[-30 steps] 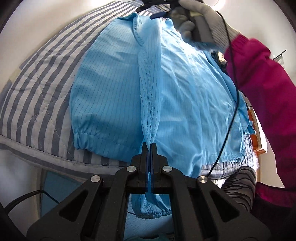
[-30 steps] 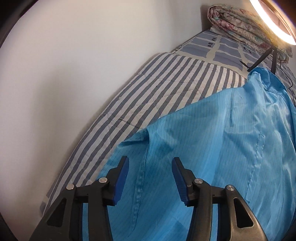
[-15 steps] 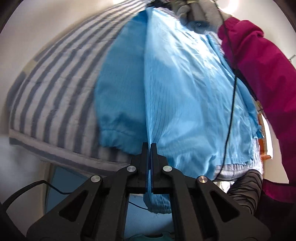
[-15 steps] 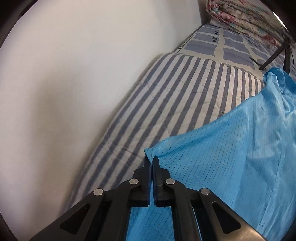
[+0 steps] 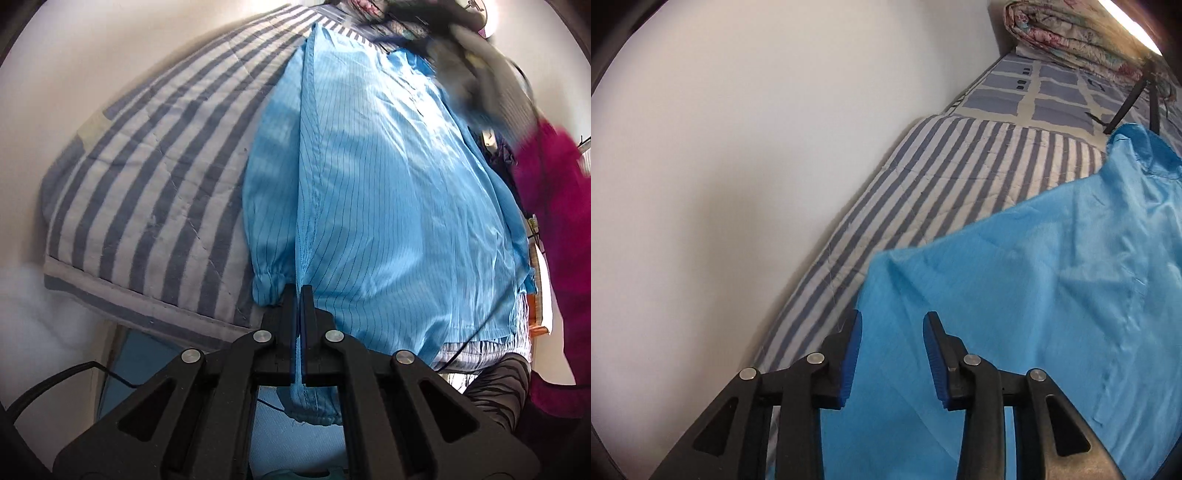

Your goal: Fold large clothes

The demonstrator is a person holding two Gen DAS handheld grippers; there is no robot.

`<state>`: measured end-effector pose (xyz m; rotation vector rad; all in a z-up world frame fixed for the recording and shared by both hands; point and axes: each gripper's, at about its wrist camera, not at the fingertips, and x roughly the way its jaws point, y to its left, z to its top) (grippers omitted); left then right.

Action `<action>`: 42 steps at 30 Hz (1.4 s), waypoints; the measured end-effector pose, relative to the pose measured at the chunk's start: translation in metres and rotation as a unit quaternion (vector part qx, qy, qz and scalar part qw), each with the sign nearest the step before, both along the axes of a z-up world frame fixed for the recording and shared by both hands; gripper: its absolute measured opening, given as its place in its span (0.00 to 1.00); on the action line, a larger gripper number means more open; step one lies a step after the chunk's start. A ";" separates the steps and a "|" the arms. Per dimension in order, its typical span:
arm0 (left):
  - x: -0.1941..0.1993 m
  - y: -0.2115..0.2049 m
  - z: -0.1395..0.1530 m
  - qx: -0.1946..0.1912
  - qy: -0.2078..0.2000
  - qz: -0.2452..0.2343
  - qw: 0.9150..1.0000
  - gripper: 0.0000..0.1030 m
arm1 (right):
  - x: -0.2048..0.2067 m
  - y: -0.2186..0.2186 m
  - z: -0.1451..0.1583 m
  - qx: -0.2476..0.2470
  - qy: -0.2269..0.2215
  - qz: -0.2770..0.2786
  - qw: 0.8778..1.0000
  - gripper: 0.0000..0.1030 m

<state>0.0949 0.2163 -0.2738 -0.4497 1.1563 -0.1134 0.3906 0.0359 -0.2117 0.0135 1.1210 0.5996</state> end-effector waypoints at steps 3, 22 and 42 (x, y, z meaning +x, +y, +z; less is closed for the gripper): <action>-0.002 0.009 0.006 -0.001 -0.008 0.014 1.000 0.00 | -0.052 -0.029 0.004 -0.026 -0.008 0.029 0.999 0.36; -0.017 0.039 0.031 0.035 -0.040 0.064 0.997 0.38 | -0.237 -0.060 -0.027 -0.089 -0.054 0.104 0.989 0.34; 0.037 0.039 -0.011 -0.051 0.007 0.044 0.998 0.01 | -0.210 -0.028 -0.060 -0.033 -0.039 0.079 0.996 0.34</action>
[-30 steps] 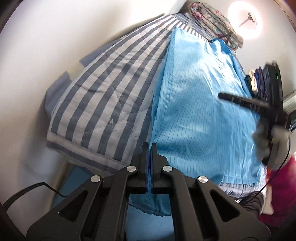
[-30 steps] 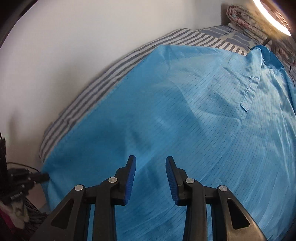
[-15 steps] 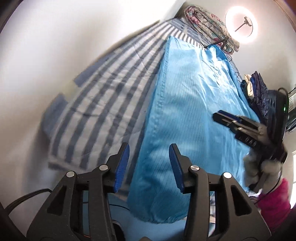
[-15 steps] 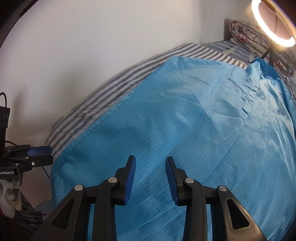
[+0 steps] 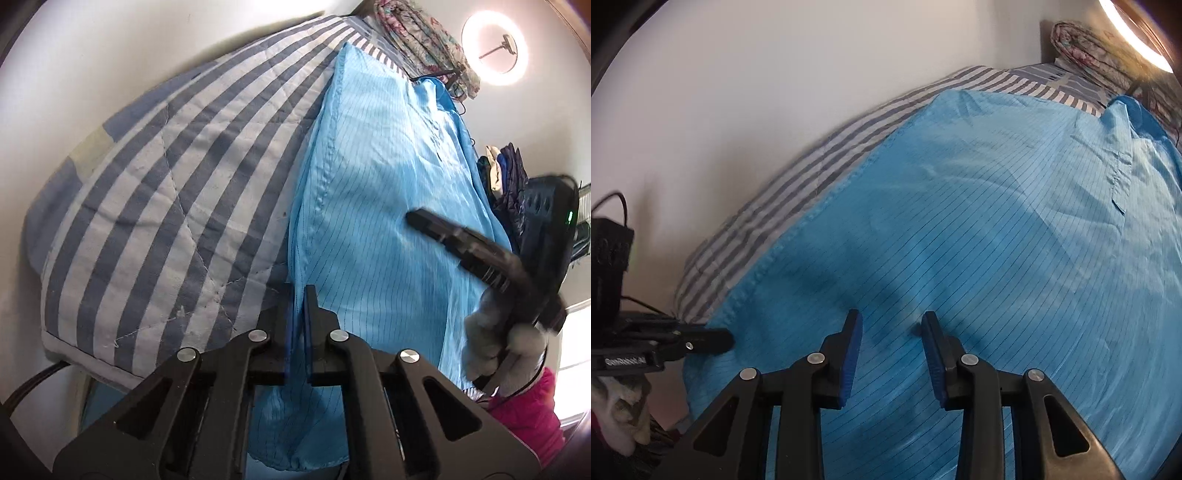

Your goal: Fold large clothes

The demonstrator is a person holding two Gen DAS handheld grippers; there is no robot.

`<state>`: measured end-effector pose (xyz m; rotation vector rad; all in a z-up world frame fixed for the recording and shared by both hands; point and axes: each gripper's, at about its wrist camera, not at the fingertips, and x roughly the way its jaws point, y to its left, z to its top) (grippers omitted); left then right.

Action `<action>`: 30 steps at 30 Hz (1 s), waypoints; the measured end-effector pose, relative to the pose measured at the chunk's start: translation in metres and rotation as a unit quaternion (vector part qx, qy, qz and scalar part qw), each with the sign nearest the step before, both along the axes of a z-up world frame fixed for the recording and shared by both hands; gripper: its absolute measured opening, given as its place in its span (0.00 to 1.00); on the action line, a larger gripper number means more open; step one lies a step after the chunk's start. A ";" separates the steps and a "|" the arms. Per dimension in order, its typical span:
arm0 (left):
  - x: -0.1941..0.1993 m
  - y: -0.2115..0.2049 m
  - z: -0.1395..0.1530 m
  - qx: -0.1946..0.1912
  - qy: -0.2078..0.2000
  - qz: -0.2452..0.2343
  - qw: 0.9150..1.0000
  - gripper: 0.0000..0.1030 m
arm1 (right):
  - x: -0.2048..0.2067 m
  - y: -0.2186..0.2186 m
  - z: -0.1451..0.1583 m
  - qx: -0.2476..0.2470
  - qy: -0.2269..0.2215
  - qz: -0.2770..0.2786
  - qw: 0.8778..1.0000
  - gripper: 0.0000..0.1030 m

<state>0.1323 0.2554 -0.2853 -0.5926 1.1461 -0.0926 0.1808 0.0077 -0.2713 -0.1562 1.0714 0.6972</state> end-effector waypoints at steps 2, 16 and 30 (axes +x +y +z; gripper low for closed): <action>-0.003 0.000 0.006 0.005 -0.008 0.001 1.000 0.00 | 0.009 -0.010 0.008 0.014 -0.004 -0.028 1.000 0.34; -0.008 -0.013 0.034 0.016 -0.050 -0.005 0.999 0.00 | 0.072 0.005 -0.013 -0.019 0.025 -0.078 0.996 0.28; -0.005 -0.024 0.041 0.031 -0.059 -0.011 0.998 0.00 | 0.066 0.081 0.042 -0.004 0.078 -0.034 0.996 0.66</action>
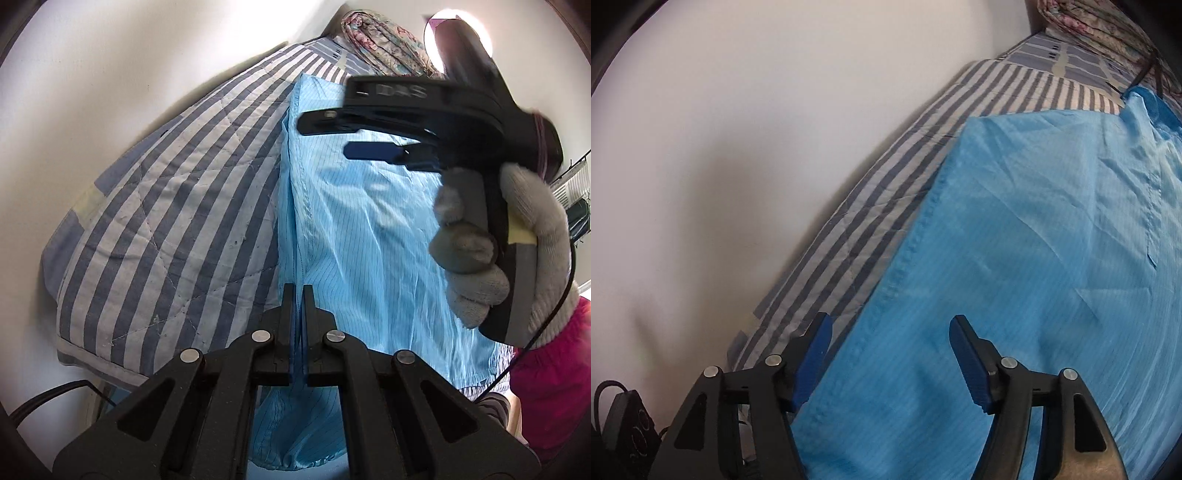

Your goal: Fold large clothes

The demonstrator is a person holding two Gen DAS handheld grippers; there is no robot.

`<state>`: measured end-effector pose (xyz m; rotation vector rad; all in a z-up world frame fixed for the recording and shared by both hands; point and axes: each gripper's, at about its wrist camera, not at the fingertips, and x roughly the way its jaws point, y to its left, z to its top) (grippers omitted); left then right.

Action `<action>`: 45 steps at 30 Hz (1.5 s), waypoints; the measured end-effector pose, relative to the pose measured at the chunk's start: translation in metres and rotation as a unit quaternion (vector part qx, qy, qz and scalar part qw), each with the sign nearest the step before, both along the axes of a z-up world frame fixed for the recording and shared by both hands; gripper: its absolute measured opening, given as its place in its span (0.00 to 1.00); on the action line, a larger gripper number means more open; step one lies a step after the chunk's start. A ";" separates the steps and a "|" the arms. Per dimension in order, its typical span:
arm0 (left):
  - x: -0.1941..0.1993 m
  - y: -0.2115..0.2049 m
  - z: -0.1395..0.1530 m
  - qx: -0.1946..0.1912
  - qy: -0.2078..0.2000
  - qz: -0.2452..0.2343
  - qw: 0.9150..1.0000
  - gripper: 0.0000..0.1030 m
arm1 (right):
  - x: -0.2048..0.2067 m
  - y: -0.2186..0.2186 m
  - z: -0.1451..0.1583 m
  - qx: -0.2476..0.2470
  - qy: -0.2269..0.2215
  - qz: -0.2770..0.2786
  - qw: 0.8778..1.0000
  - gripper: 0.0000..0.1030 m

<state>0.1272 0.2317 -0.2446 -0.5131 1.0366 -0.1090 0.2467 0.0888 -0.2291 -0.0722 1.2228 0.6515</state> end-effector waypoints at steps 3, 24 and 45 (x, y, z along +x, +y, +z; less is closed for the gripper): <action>-0.001 -0.001 0.000 0.001 -0.001 0.000 1.000 0.00 | -0.002 0.022 -0.008 -0.047 0.001 0.003 0.999 0.65; 0.010 0.034 -0.016 -0.087 0.012 0.048 0.995 0.62 | 0.002 0.037 -0.031 -0.097 0.012 0.013 0.995 0.00; -0.030 -0.054 0.031 0.044 -0.042 -0.062 0.996 0.07 | 0.027 -0.048 0.020 0.046 0.034 -0.025 0.998 0.00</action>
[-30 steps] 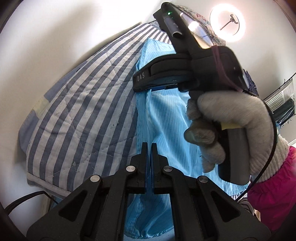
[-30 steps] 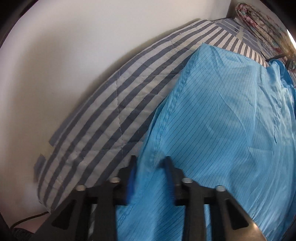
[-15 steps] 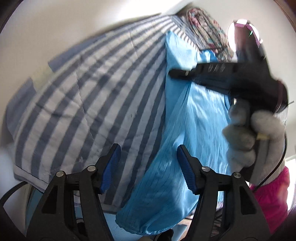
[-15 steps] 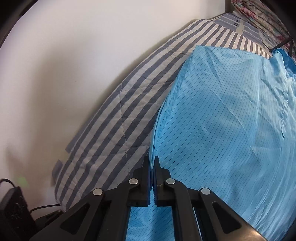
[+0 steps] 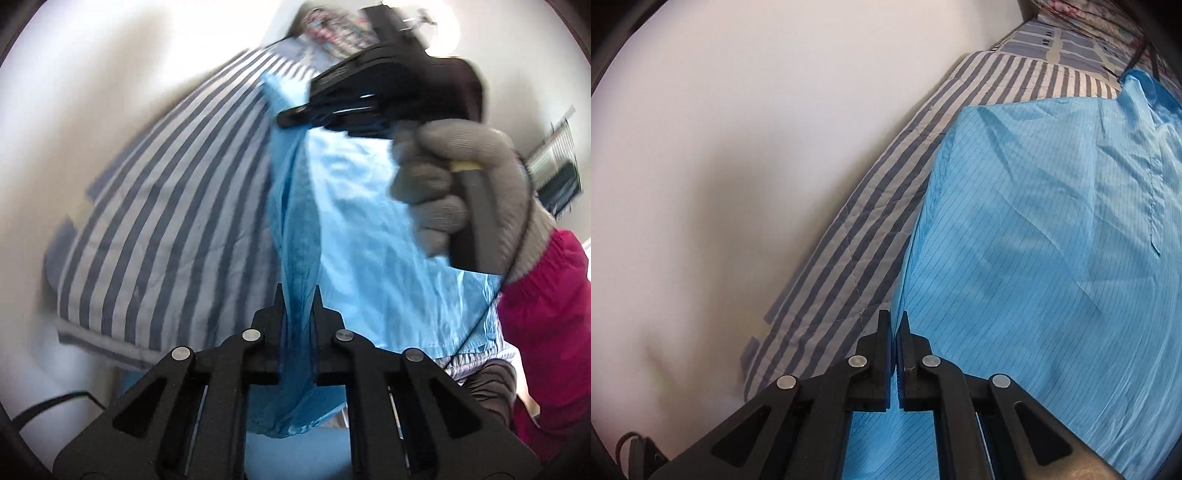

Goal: Fold large clothes
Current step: 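Lift and fold the side edge over the body with the left tool while the right tool pins the coat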

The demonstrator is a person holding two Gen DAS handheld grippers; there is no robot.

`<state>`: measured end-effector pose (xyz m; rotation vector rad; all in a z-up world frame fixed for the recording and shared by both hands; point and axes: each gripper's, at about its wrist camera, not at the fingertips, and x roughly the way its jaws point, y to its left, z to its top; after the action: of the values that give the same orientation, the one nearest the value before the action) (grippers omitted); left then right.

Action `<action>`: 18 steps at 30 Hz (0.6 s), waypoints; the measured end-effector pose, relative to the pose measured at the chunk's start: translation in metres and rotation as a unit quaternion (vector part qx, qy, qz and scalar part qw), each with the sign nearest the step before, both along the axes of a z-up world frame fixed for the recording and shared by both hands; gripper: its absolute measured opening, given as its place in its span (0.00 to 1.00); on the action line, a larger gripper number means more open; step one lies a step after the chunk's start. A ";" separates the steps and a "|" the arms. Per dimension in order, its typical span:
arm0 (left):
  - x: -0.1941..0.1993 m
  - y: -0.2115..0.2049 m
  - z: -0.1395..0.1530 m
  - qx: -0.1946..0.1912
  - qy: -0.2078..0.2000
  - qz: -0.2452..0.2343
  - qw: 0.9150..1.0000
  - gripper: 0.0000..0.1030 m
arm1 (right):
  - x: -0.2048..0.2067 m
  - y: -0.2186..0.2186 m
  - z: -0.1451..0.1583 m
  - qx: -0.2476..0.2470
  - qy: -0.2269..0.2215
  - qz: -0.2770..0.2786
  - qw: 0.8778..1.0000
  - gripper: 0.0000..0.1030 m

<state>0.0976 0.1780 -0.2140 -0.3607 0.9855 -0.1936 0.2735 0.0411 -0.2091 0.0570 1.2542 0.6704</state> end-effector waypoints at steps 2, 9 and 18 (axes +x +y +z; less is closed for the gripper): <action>0.001 -0.019 0.009 0.028 -0.016 -0.016 0.999 0.07 | 0.001 -0.018 0.007 0.029 0.002 -0.010 1.000 0.00; 0.006 -0.083 0.018 0.082 -0.043 -0.075 0.993 0.07 | -0.001 -0.096 0.022 0.099 0.002 -0.054 0.994 0.00; 0.023 -0.145 0.000 0.106 -0.024 -0.144 0.984 0.07 | -0.018 -0.192 -0.018 0.140 0.023 -0.140 0.980 0.00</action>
<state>0.1205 0.0335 -0.2140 -0.0159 0.9976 -0.3539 0.2554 -0.1505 -0.2271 0.4755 1.1600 0.5974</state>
